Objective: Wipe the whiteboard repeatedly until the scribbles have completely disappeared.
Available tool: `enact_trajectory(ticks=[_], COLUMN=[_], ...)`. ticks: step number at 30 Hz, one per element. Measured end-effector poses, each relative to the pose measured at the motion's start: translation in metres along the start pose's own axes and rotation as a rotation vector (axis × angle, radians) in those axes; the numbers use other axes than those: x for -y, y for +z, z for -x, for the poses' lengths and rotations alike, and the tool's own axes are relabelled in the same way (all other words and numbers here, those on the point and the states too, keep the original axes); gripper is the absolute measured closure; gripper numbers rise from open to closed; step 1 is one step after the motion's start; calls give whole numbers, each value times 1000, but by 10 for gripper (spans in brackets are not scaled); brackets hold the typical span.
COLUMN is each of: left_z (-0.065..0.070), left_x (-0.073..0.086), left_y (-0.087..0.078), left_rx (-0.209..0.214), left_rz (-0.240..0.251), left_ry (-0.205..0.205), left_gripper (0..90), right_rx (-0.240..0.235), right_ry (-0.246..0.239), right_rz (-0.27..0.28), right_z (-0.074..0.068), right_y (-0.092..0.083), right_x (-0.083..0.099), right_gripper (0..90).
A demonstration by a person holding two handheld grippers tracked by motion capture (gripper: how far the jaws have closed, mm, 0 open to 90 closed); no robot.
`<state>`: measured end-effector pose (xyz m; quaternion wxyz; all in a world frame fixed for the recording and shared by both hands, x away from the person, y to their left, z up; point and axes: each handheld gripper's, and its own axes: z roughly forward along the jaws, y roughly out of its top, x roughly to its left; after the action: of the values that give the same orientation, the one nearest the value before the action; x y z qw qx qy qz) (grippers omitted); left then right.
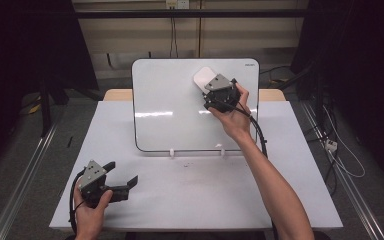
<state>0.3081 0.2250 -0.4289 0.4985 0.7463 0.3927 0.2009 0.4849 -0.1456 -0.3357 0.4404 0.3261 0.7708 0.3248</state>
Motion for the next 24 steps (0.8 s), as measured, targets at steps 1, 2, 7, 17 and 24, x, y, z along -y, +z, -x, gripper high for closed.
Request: enact_trajectory(ticks=[1, 2, 7, 17, 24], left_z=[0, 0, 1, 0, 0], left_x=[0, 0, -1, -1, -2], left_y=[0, 0, 2, 3, 4], left_rx=[0, 1, 1, 11, 17], left_rz=[0, -2, -4, -2, -3], left_ry=[0, 2, 3, 7, 9], left_gripper=[58, 58, 58, 58, 58], right_rx=[0, -18, -58, -140, -140], right_ry=[0, -30, -92, -254, -254], right_rz=[0, -1, 1, 5, 3], right_z=[0, -13, -48, -122, -114], right_y=[0, 0, 0, 4, 3], right_x=[0, 3, 5, -1, 1], right_gripper=[313, 313, 313, 313, 313])
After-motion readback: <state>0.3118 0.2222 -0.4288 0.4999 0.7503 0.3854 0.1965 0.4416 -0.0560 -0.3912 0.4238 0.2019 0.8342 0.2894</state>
